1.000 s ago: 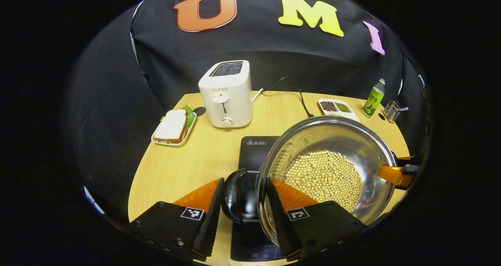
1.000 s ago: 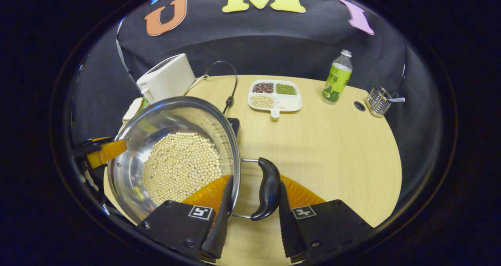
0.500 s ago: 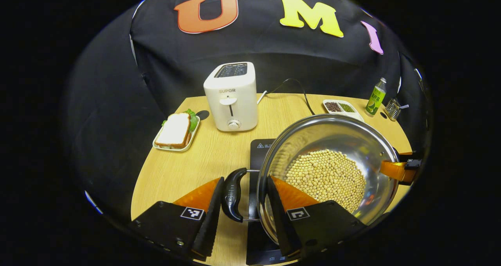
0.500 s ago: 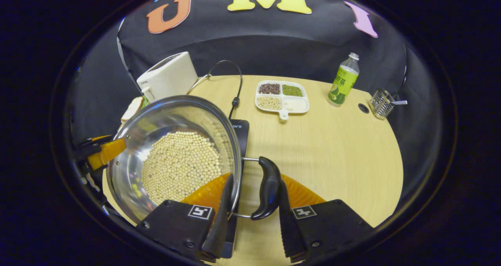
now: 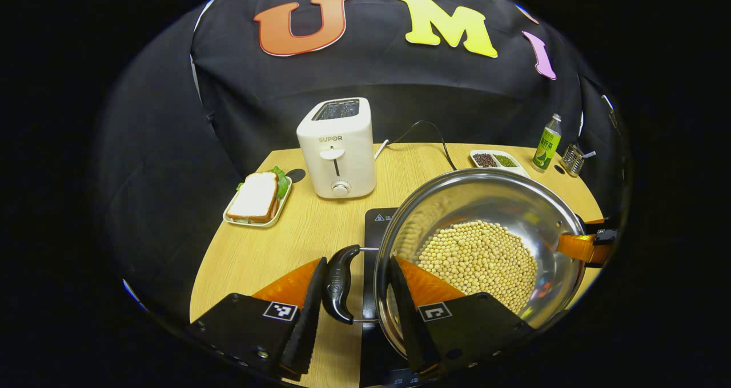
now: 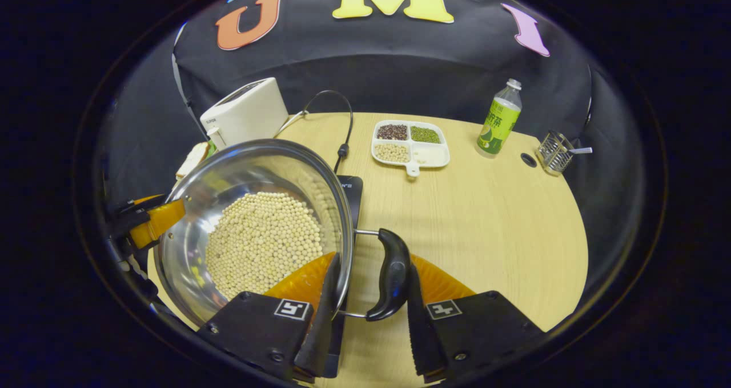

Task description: First push the handle of the pot to place it horizontally, then grasp the pot with both hands and set it on the induction cooktop.

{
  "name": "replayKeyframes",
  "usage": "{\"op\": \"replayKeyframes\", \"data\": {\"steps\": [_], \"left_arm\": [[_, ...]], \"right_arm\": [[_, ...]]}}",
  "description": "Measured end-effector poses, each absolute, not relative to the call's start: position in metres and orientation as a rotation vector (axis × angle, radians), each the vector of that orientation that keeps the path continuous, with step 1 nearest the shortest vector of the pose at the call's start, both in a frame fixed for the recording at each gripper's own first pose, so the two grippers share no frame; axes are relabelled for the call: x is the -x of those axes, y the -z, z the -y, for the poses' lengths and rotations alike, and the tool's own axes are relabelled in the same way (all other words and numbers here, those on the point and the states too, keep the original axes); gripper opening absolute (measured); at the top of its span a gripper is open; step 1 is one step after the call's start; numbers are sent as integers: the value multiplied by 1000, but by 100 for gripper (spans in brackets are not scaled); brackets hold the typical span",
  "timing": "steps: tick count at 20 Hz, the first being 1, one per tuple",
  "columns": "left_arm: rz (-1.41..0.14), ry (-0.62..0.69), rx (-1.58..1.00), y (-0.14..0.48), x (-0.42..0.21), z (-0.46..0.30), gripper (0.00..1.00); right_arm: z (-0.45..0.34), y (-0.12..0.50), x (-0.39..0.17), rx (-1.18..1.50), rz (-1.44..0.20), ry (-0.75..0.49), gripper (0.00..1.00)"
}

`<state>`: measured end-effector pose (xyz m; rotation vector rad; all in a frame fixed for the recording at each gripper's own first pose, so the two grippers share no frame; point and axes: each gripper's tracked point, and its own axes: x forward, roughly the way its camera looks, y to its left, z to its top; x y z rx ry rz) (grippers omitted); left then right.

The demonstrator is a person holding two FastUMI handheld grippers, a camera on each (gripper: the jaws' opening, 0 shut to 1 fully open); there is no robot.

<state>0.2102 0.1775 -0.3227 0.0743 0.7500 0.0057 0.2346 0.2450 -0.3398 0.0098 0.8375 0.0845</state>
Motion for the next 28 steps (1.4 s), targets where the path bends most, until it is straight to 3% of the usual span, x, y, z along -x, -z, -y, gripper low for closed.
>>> {"op": "replayKeyframes", "data": {"steps": [10, 15, 17, 18, 20, 23, 28], "left_arm": [[-698, -6, -84, 322, -212, -178, 62], [-685, 0, -86, 321, -213, -178, 62], [-685, -11, -64, 323, -210, -180, 67], [-664, -29, -56, 317, -211, -185, 77], [-617, -75, -63, 304, -208, -195, 97], [-536, -103, -63, 274, -197, -194, 97], [-450, -146, -61, 226, -147, -164, 97]], "right_arm": [[-245, 339, -235, -35, -799, -67, 59], [-243, 339, -236, -17, -791, -62, 64], [-245, 340, -230, -20, -772, -90, 77], [-245, 339, -231, -44, -741, -93, 82], [-244, 335, -226, -42, -720, -124, 84], [-235, 314, -219, -18, -656, -146, 89], [-214, 272, -189, 33, -545, -206, 87]]}}
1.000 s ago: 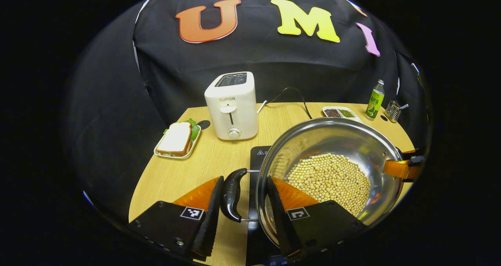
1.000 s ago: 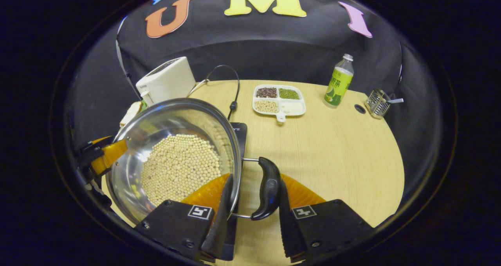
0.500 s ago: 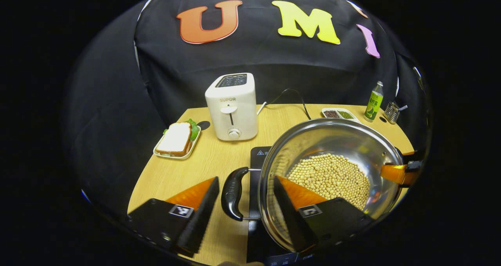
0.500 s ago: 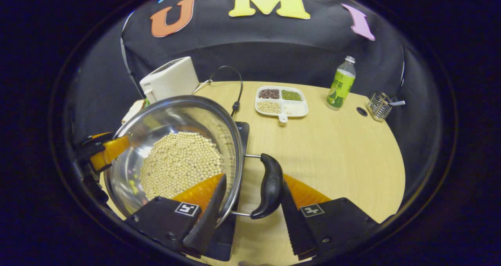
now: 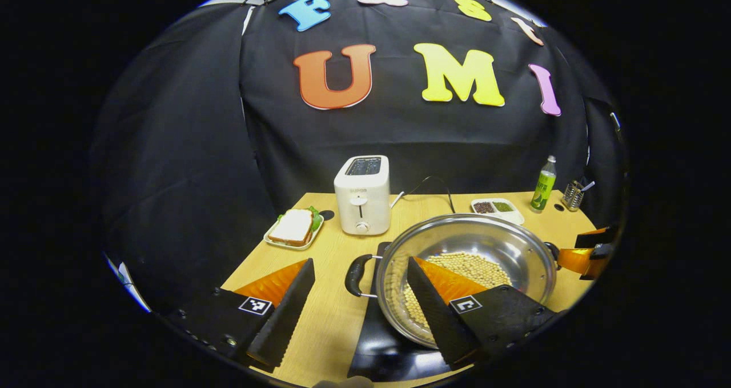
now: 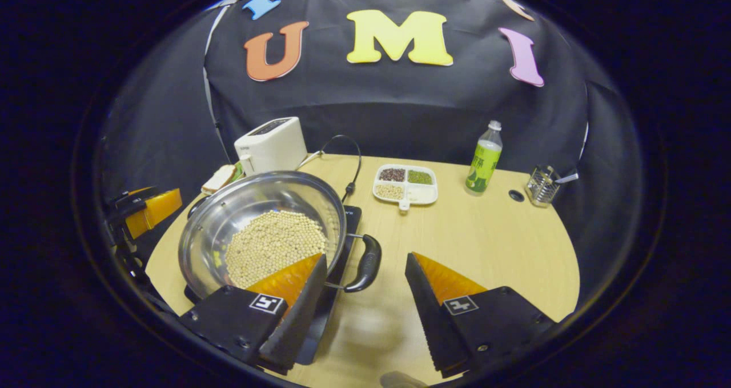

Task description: First push the handle of the pot to place it horizontally, then grasp the pot with both hands and set it on the induction cooktop.

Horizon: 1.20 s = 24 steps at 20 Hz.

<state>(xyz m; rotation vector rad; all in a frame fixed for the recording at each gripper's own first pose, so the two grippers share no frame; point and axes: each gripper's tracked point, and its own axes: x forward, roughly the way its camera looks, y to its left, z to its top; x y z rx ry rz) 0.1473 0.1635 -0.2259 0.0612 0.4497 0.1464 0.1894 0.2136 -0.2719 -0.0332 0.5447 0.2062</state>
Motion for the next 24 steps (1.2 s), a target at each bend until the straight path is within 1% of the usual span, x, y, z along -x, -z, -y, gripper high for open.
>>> {"op": "replayKeyframes", "data": {"steps": [1, 2, 3, 5, 6, 9, 13, 14, 15, 19, 24], "left_arm": [[-435, -153, -68, 215, -137, -155, 97], [-419, -154, -74, 203, -125, -146, 97], [-404, -155, -83, 189, -114, -134, 97], [-370, -164, -95, 160, -91, -109, 97], [-341, -166, -90, 142, -81, -91, 97], [-266, -151, -49, 99, -56, -31, 96], [-171, -109, -30, 48, -32, 41, 96], [-156, -98, -35, 37, -25, 55, 96], [-138, -81, -43, 27, -19, 72, 96], [-60, -15, -98, -11, 8, 130, 96], [5, 29, -52, -40, 38, 167, 96]], "right_arm": [[-206, 259, -182, 53, -514, -215, 87], [-194, 245, -173, 66, -475, -223, 90], [-183, 229, -165, 73, -438, -231, 87], [-158, 196, -144, 82, -368, -247, 87], [-143, 182, -132, 82, -335, -253, 90], [-89, 143, -99, 69, -259, -248, 90], [-9, 104, -54, 55, -171, -202, 90], [11, 94, -41, 50, -155, -190, 99], [29, 85, -31, 40, -128, -175, 100], [96, 51, 11, -38, -47, -99, 100], [154, 33, 48, -69, -5, -36, 100]]}}
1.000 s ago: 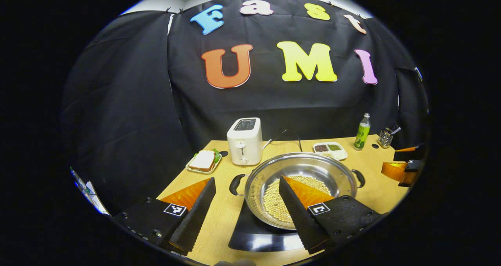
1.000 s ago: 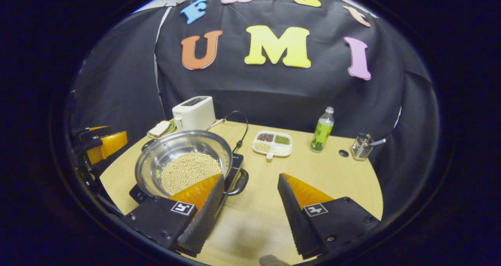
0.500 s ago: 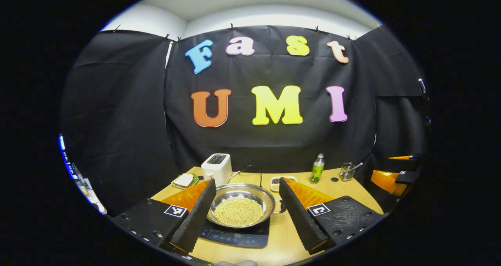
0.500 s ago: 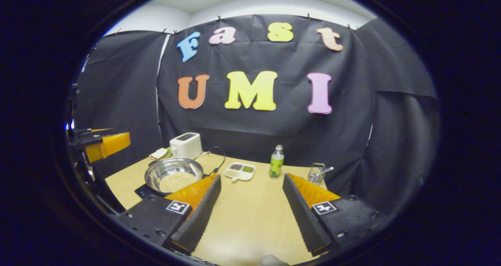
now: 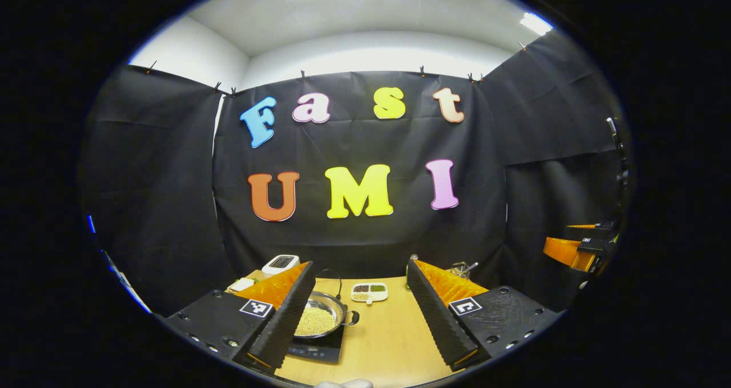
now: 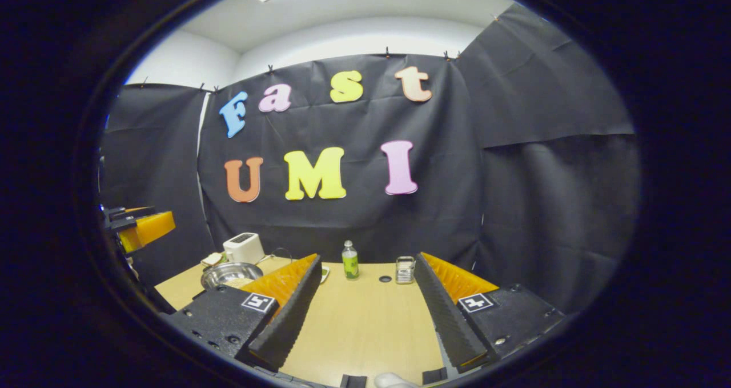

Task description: First push the handle of the pot to place it horizontally, then grasp the pot with both hands and set it on the induction cooktop.

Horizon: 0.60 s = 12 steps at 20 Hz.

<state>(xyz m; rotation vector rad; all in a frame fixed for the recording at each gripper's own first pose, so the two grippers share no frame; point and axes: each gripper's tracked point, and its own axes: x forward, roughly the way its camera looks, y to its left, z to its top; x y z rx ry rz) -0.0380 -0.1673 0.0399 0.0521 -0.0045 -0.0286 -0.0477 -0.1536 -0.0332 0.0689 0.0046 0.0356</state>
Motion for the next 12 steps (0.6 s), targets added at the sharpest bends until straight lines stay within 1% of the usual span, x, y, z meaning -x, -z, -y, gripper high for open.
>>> {"op": "replayKeyframes", "data": {"steps": [2, 6, 8, 11, 12], "left_arm": [[31, 32, -42, -46, 49, 175, 96], [41, 53, -19, -48, 63, 187, 96], [81, 49, -22, -58, 63, 187, 96], [67, 90, -20, -55, 60, 192, 96], [62, 105, -29, -54, 59, 189, 96]], "right_arm": [[174, 25, 58, -72, 25, 9, 99], [187, 27, 75, -65, 32, 37, 100], [185, 22, 83, -92, 47, 44, 100], [180, 15, 89, -114, 82, 45, 100], [184, 16, 88, -114, 91, 63, 100]]}}
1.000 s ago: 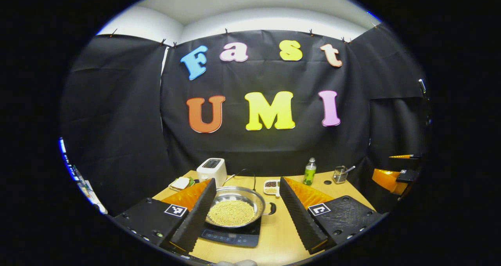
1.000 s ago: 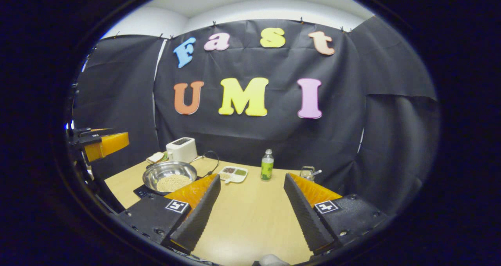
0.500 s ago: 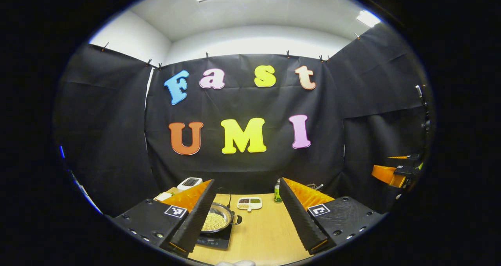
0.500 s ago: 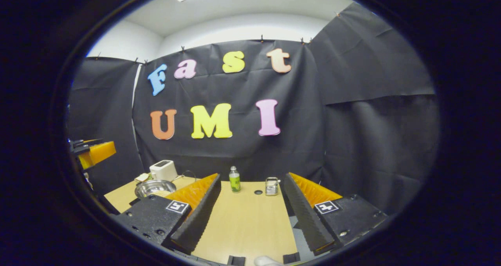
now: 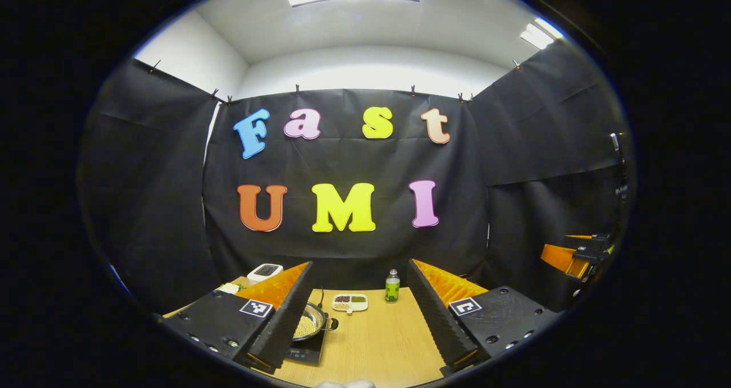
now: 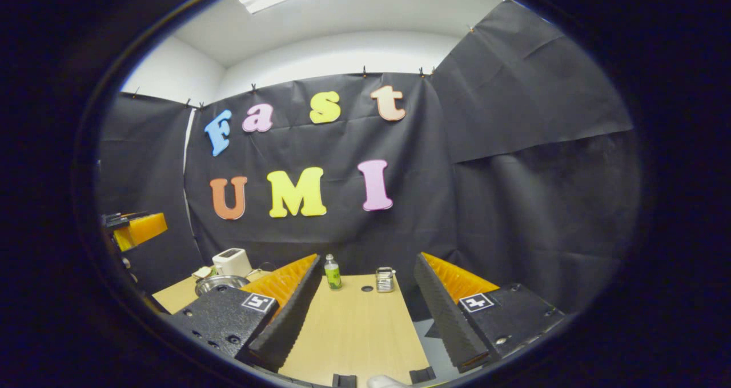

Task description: First push the handle of the pot to place it horizontally, then grasp the pot with both hands and set it on the induction cooktop.

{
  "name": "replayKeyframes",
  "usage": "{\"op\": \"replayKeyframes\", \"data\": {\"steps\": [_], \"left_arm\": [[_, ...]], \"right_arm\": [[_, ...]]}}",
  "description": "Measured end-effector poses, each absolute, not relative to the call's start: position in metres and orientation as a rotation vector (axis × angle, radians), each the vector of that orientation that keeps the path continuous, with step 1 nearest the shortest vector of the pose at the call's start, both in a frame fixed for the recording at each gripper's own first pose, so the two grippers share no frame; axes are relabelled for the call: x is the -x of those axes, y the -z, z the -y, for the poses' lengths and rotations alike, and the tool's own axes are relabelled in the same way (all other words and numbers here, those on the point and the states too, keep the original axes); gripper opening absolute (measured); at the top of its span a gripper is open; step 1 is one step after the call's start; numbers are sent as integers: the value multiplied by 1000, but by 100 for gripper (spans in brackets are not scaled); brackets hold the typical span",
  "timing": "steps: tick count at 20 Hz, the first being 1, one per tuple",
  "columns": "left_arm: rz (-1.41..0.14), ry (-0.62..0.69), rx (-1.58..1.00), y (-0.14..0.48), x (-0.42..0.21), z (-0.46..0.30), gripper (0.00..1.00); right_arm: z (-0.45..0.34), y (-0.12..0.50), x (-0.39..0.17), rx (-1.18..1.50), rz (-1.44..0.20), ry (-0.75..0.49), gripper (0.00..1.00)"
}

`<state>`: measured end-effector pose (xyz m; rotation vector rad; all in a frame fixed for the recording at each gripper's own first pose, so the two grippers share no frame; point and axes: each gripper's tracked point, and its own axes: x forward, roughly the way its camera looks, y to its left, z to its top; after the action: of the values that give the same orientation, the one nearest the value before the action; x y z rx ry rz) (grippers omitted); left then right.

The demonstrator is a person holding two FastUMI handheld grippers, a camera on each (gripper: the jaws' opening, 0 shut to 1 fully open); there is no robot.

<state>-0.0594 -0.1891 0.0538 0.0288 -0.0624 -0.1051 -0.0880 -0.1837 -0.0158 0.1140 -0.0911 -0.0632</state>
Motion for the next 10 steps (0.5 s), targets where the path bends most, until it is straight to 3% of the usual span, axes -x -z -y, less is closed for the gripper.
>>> {"op": "replayKeyframes", "data": {"steps": [10], "left_arm": [[27, 121, 1, -47, 51, 148, 96]], "right_arm": [[175, 20, 104, -135, 52, 142, 100]]}}
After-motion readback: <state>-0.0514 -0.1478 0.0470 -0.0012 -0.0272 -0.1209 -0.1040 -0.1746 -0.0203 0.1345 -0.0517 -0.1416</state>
